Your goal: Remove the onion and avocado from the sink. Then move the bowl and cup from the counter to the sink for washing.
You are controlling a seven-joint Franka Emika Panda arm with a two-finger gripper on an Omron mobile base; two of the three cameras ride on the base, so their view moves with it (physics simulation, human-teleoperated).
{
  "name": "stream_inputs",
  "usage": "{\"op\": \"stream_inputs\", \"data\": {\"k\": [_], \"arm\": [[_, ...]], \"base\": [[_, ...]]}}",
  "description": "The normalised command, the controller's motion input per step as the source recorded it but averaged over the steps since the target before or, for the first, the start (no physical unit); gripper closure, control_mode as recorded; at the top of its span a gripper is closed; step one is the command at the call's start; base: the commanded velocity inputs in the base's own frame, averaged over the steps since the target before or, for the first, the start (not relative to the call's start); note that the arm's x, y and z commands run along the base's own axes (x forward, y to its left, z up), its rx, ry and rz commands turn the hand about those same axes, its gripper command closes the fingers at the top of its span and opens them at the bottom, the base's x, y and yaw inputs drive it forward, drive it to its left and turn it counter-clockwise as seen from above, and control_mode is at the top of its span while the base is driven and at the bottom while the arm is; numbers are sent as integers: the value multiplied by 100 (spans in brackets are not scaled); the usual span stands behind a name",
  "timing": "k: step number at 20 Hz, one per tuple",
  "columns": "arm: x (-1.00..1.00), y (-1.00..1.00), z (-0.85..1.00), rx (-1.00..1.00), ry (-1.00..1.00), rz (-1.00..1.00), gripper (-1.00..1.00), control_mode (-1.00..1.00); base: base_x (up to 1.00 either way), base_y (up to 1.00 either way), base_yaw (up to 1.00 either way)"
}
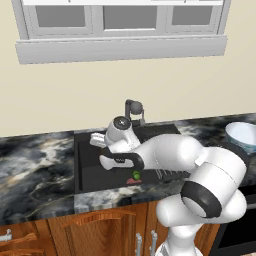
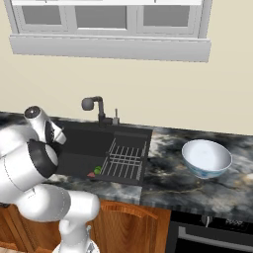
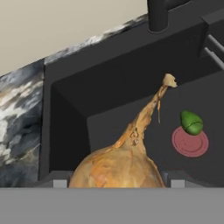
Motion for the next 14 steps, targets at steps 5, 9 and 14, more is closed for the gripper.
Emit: {"op": "stream_inputs", "data": {"k": [5, 9, 14], "arm": [[-13, 16, 22, 6, 0, 0, 100, -100], [-14, 20, 13, 7, 0, 0, 100, -100], [-7, 28, 4, 3, -2, 0, 100, -100]], "base": [[0, 0, 0], [0, 0, 0], [0, 0, 0]]}}
